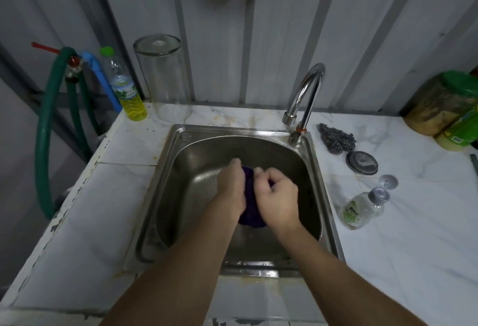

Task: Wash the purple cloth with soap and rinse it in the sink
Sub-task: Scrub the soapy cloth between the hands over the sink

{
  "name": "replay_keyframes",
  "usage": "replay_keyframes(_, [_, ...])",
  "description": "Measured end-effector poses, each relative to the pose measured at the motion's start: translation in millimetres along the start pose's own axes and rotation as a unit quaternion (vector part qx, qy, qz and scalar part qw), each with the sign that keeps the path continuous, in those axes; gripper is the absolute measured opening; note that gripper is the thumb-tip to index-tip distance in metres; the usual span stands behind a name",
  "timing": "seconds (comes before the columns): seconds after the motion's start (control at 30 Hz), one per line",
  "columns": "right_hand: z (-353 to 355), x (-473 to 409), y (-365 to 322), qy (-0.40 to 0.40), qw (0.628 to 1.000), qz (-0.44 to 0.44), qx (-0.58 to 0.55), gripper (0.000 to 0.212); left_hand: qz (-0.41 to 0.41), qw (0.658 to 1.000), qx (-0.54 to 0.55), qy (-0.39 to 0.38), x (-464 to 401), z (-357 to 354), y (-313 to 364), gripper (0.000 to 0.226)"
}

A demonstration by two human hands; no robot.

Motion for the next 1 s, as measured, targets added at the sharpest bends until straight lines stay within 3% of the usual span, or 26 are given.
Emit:
replay_keyframes(0.07, [-15.1,19.5,-22.3,-0.053,0.996,0.067,-0.016,0.036,-0.003,0.999,-0.001,-0.033,-1.7,-1.6,5.6,0.047])
replay_keyframes(0.2, [-8.5,11.7,-9.1,-0.08,0.989,-0.026,-0.121,0.025,0.011,0.999,0.049,0.002,-7.2,5.4,24.0,0.043])
replay_keyframes(0.27, [0.3,7.4,-2.2,-0.086,0.992,-0.029,-0.09,0.007,0.031,0.998,0.06,0.013,-9.0,8.2,25.0,0.051])
replay_keyframes(0.4, [27.0,-1.3,6.2,0.058,0.997,-0.033,-0.042,0.02,0.03,0.996,0.083,-0.02,0.3,-5.1,21.7,0.036])
replay_keyframes(0.47, [18.4,9.3,-19.4,0.076,0.995,0.055,-0.035,0.018,-0.011,0.997,0.077,-0.018,0.8,0.7,13.4,0.029])
replay_keyframes(0.57, [-9.7,36.0,-55.3,0.034,0.978,0.194,0.065,0.029,-0.032,0.989,0.112,-0.09,14.5,-5.0,-4.1,0.031])
replay_keyframes(0.6, [-5.3,23.7,-50.3,0.054,0.98,0.176,0.079,0.033,-0.019,0.989,0.121,-0.083,18.0,-7.6,-6.8,0.03])
replay_keyframes(0.7, [19.2,-36.3,-3.8,0.075,0.993,-0.031,0.087,0.046,0.008,0.994,0.075,-0.076,21.1,-27.3,-7.1,0.033])
replay_keyframes(0.73, [22.7,-43.6,5.7,0.067,0.992,-0.063,0.089,0.048,0.005,0.997,0.056,-0.06,22.7,-28.8,-4.8,0.031])
replay_keyframes(0.83, [6.4,-23.3,-5.8,0.063,0.995,0.011,0.074,0.049,-0.036,0.999,0.027,-0.001,12.0,-10.4,9.8,0.029])
replay_keyframes(0.9, [-10.1,5.3,-22.0,0.043,0.996,0.073,0.036,0.047,-0.033,0.999,0.019,0.009,7.7,1.4,10.4,0.039])
replay_keyframes(1.0, [-1.6,-18.7,-10.8,0.066,0.997,0.02,0.029,0.047,-0.018,0.999,0.02,-0.046,7.5,-12.2,5.7,0.041])
Point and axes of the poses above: each hand's wrist, its own x-axis away from the middle knuckle, its own z-axis out of the back of the hand, y = z × x, the point moved 9 cm from there along -x, towards the middle knuckle, and after that the axes turned 1 degree about -x, right-handed, at the moved point
